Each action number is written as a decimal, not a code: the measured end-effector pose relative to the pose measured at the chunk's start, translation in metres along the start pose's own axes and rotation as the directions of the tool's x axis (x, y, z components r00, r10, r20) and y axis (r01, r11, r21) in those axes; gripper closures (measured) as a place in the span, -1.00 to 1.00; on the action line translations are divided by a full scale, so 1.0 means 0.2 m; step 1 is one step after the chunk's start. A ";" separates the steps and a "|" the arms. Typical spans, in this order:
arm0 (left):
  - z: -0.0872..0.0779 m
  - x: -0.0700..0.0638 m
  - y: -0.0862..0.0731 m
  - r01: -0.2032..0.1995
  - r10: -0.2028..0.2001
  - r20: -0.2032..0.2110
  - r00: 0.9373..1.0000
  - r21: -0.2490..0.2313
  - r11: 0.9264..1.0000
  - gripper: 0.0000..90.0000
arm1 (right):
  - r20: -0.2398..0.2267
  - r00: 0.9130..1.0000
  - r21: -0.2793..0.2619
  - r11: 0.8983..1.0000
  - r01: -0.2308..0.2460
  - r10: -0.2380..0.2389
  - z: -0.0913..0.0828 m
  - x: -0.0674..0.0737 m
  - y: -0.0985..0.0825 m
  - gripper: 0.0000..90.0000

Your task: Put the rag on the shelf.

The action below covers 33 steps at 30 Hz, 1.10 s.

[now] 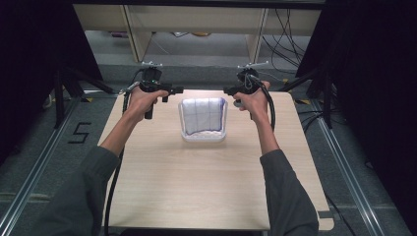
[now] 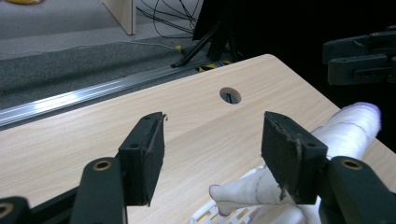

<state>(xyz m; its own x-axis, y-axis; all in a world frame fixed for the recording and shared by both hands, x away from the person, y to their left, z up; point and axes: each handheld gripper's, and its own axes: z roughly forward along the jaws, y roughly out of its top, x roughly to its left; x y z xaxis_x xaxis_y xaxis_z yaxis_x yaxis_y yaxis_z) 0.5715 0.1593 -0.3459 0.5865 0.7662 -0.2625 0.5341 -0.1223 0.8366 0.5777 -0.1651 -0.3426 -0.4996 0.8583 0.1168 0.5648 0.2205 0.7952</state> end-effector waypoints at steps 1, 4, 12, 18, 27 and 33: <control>-0.01 0.00 -0.01 -0.004 0.004 0.001 1.000 0.004 1.000 -0.16 | -0.006 1.000 -0.007 1.000 0.001 -0.001 -0.01 0.00 0.00 -0.01; -0.03 -0.04 -0.03 -0.013 0.013 0.001 1.000 0.000 1.000 -0.21 | 0.001 1.000 -0.014 1.000 0.017 -0.017 -0.04 0.00 0.00 -0.09; -0.12 -0.08 -0.06 -0.046 0.047 0.016 0.999 -0.026 0.999 -0.24 | 0.013 0.999 -0.057 0.998 0.030 -0.029 -0.15 0.02 -0.01 -0.17; -0.18 -0.12 -0.12 -0.080 0.080 0.041 0.996 -0.010 0.997 -0.25 | -0.007 1.000 -0.062 0.998 0.029 -0.030 -0.20 0.03 -0.06 -0.29; -0.26 -0.18 -0.26 -0.099 0.100 0.073 0.992 -0.014 0.995 -0.27 | -0.038 0.999 -0.093 0.995 0.016 -0.020 -0.27 0.04 -0.17 -0.36; -0.30 -0.21 -0.34 -0.103 0.104 0.090 0.991 -0.014 0.995 -0.29 | -0.055 0.998 -0.108 0.994 0.024 -0.030 -0.31 0.06 -0.24 -0.36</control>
<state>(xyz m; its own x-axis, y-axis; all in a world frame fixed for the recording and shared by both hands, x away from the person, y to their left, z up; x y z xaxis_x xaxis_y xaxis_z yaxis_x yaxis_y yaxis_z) 0.4748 0.1738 -0.3635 0.6911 0.6895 -0.2165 0.4623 -0.1915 0.8658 0.5033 -0.1943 -0.3426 -0.5514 0.8247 0.1255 0.4789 0.1897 0.8571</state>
